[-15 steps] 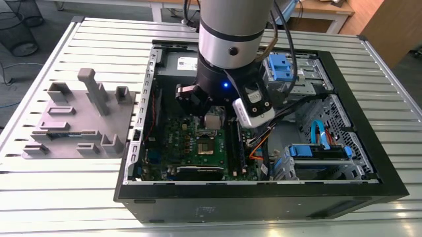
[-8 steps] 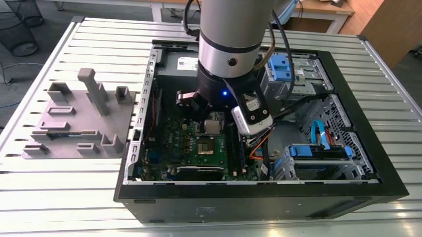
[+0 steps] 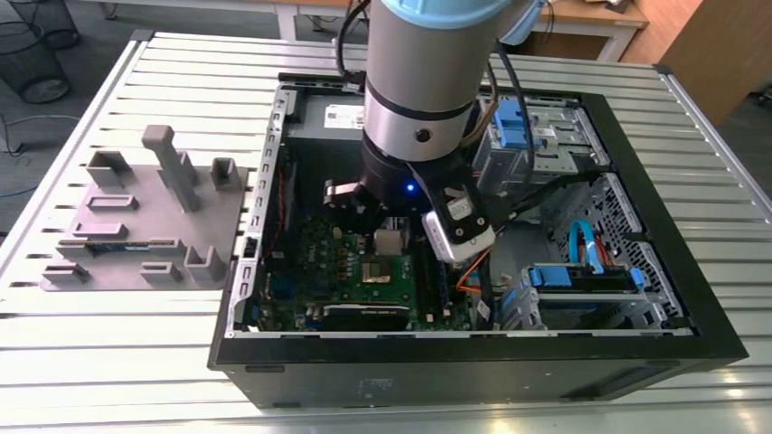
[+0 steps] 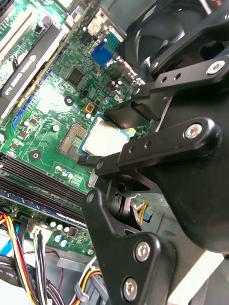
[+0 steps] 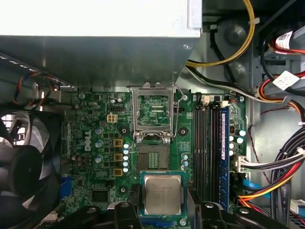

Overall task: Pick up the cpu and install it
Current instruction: 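Pick up the cpu and move it towards the insertion slot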

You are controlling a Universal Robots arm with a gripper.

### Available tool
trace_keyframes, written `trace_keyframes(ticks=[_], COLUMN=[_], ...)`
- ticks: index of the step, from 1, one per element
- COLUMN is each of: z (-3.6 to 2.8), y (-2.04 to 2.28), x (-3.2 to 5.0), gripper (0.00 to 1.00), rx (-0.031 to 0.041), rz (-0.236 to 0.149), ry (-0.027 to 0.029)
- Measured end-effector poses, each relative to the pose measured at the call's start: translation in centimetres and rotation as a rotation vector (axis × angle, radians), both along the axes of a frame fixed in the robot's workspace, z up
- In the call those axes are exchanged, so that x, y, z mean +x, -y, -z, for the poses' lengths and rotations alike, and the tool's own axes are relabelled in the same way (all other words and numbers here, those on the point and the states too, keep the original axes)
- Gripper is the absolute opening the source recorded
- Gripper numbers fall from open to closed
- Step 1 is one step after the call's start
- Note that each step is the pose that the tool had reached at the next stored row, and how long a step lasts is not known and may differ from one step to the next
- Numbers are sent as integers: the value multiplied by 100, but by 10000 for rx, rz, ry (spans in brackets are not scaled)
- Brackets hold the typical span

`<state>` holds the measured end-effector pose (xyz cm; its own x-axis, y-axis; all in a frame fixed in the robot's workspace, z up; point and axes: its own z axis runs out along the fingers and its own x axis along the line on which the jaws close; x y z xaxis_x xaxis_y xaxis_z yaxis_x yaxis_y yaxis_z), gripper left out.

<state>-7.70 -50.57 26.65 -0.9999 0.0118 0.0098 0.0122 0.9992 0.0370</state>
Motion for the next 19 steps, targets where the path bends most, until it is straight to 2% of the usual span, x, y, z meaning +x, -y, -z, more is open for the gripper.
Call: trace_keyframes(ticks=[17, 19], z=[309, 311], y=[2, 2], x=[0, 0], gripper=[47, 47], rx=[-1, -2], rz=[0, -1], ry=[-5, -5])
